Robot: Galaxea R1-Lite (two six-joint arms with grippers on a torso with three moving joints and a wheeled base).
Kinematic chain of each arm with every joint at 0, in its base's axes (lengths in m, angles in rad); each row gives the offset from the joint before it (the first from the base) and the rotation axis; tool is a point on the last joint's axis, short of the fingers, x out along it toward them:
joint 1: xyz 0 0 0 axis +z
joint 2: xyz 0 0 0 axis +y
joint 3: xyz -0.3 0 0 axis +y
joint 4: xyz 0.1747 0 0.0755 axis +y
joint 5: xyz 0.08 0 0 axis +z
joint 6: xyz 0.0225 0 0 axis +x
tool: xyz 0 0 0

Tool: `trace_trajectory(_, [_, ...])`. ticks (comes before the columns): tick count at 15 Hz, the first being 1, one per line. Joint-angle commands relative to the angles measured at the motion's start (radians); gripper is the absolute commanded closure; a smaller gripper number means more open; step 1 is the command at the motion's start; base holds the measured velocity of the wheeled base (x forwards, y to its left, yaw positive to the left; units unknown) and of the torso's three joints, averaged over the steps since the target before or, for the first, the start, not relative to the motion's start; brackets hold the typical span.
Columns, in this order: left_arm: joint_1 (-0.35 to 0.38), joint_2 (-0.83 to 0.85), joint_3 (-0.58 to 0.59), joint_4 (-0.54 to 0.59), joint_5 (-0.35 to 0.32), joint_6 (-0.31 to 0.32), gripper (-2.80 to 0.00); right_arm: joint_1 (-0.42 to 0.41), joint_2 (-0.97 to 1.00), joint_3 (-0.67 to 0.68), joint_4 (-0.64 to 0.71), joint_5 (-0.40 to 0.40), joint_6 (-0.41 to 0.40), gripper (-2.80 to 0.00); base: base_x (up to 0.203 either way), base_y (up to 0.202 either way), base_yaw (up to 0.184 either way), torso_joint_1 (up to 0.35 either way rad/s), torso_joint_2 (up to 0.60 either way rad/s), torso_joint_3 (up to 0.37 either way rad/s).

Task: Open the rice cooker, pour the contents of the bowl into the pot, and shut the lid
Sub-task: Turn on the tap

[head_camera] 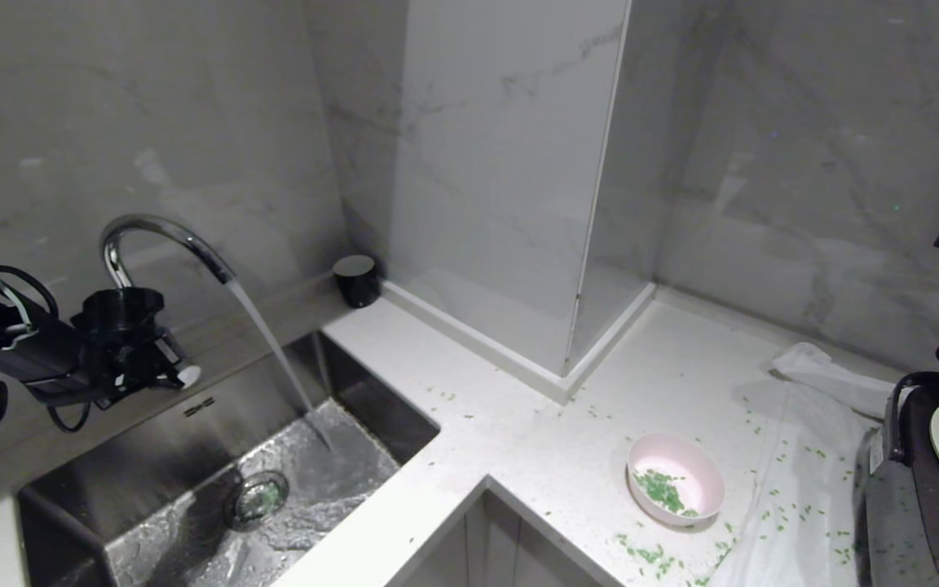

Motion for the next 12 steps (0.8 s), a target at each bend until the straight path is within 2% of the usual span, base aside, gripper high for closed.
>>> trace_trajectory(1, [0.017,0.0,-0.002,-0.002,0.005,-0.001,0.0,0.0,-0.002,0.0,0.0,0.0,0.0,0.0,0.0,0.0,0.0,0.0,0.0,0.0])
trace_trajectory(12, [0.025,-0.009,-0.002,0.002,0.005,-0.001,0.0,0.0,-0.002,0.0,0.0,0.0,0.0,0.0,0.0,0.0,0.0,0.0,0.0,0.0])
